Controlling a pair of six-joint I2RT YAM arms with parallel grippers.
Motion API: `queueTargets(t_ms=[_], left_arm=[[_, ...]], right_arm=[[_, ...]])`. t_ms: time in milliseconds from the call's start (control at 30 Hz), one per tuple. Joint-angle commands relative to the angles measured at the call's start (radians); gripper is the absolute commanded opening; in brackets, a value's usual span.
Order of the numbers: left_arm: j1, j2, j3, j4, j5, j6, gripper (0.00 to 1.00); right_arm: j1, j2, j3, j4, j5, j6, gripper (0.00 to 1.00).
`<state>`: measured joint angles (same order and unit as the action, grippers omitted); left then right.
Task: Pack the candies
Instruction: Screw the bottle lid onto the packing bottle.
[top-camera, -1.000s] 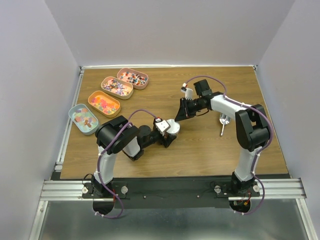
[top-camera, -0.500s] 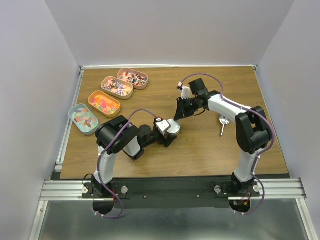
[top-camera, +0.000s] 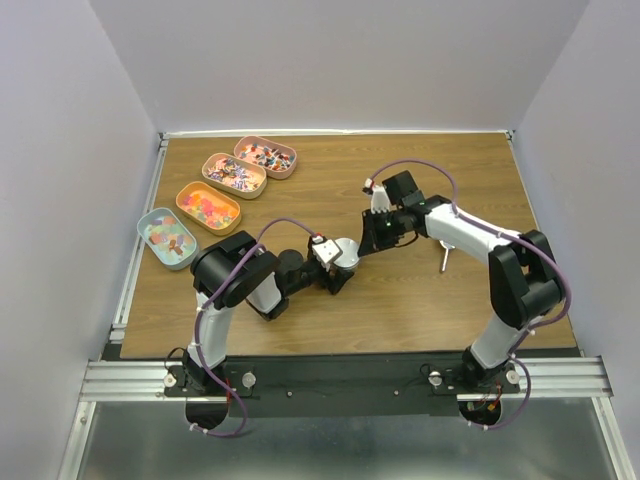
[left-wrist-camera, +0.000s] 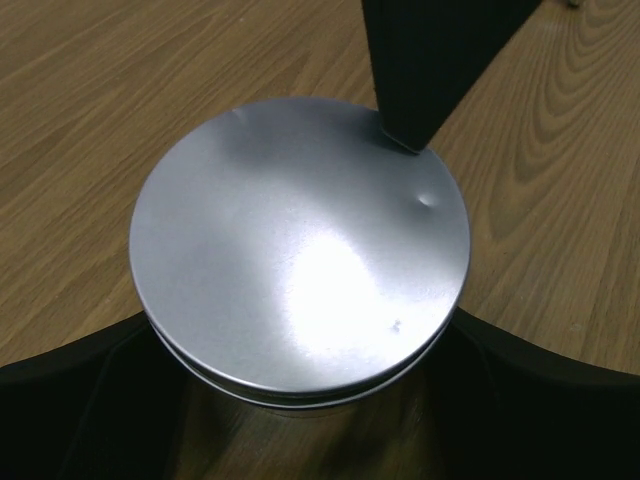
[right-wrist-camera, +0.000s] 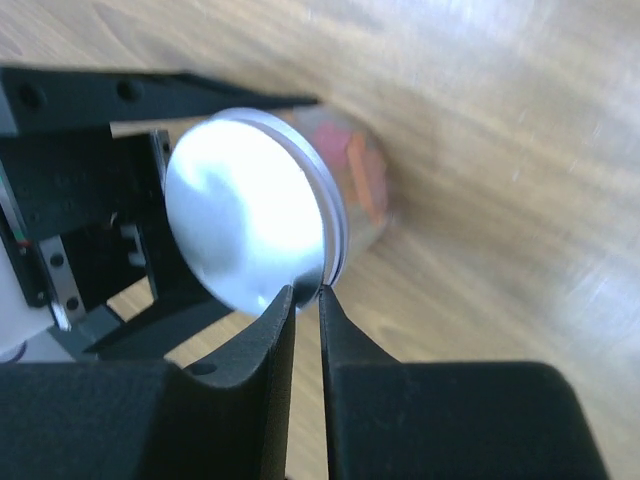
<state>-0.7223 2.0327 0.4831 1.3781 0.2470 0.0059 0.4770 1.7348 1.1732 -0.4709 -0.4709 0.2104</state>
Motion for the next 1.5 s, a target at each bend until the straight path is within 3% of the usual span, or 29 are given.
queueTargets(t_ms=[0,100,167,200,300,433,667,933,1467], left_arm=[[-0.006,-0.002,0.015,0.173,-0.032,0.029,0.69],[-0.005,-0.002,0.014,0.173,-0.032,0.028,0.69],[-0.006,-0.003,0.011,0.174,-0.032,0.026,0.69],[-0.006,-0.005,0.011,0.174,-0.034,0.029,0.69],[-0.006,-0.003,0.011,0.173,-0.028,0.031,0.69],[-0.006,-0.002,0.011,0.174,-0.025,0.031,0.69],[-0.006,-0.003,0.017,0.164,-0.020,0.039,0.69],[-0.005,-0.002,0.022,0.156,-0.018,0.039,0.69],[-0.006,-0.003,0.025,0.147,-0.015,0.043,0.68]], right_arm=[[0.054,-0.047,-0.081,-0.101,0.024,0.098,0.18],[0.040,-0.083,-0.038,-0.118,0.172,0.077,0.19],[0.011,-0.078,0.027,-0.149,0.157,0.055,0.23],[0.006,-0.072,0.048,-0.156,0.149,0.031,0.31],[0.000,-0.037,0.126,-0.164,0.170,-0.014,0.40],[-0.017,0.038,0.238,-0.169,0.109,-0.078,0.48],[-0.018,0.192,0.385,-0.235,-0.006,-0.199,0.45],[-0.015,0.282,0.445,-0.291,-0.080,-0.284,0.42],[0.023,0.336,0.471,-0.351,-0.061,-0.315,0.36]])
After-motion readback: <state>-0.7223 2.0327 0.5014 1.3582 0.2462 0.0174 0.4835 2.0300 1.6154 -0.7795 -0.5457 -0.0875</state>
